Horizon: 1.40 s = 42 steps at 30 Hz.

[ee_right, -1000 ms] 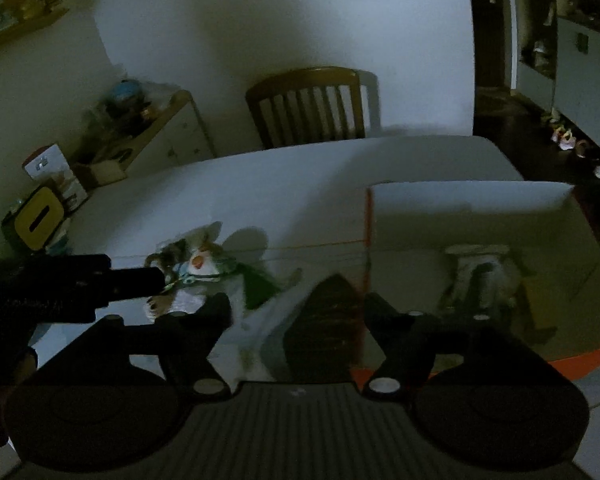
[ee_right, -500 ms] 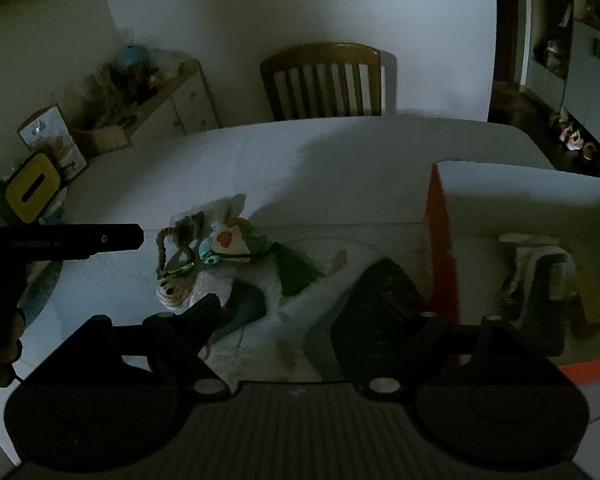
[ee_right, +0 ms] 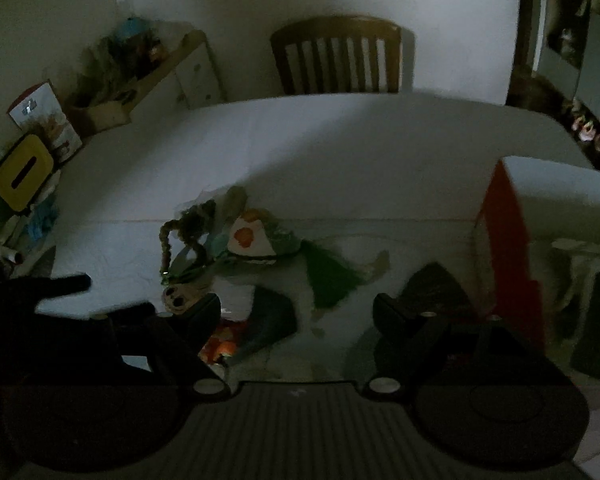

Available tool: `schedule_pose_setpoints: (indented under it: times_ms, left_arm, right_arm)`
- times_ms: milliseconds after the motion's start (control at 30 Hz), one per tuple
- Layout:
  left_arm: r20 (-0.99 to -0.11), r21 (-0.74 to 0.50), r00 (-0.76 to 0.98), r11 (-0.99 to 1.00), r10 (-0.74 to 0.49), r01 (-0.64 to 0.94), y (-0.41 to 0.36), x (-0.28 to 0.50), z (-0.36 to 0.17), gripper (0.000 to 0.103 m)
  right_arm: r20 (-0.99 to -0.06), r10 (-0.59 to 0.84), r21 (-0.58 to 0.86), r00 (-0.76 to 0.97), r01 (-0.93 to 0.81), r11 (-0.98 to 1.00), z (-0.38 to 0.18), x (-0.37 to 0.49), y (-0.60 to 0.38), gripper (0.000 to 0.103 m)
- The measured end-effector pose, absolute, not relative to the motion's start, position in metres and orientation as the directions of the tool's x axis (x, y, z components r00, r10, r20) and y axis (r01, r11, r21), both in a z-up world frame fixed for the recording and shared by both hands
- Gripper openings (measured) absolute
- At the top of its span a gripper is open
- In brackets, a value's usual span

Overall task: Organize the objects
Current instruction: 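Grasp the clear plastic bag with right tool while left tool grasps orange trinket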

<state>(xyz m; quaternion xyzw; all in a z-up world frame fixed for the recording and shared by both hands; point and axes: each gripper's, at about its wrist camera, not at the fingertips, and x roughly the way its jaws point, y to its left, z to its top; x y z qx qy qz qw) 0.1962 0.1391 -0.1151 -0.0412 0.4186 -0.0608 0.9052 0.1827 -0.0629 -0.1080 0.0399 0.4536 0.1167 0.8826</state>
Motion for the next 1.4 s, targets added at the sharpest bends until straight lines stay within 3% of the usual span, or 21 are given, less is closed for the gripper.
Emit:
schedule_pose_setpoints:
  times_ms: [700,1067,1400]
  left_arm:
    - [-0.771,-0.150,0.584,0.964,-0.252,0.218,0.092,0.194,-0.161,0.102]
    - [-0.785,-0.154,0.562,0.961,-0.260,0.230,0.082,0.199,-0.172,0.078]
    - [-0.781,-0.140,0.576,0.966,-0.244,0.219,0.081,0.197,-0.170,0.057]
  right_arm:
    - [-0.874,0.280,0.202,0.397,-0.227,0.953,-0.157,0.233,-0.016,0.083]
    - [-0.895,0.296,0.211,0.333,-0.268,0.940,-0.174,0.245,-0.005,0.079]
    - [-0.897,0.324,0.238,0.301,-0.289,0.927,-0.182,0.255,0.006,0.053]
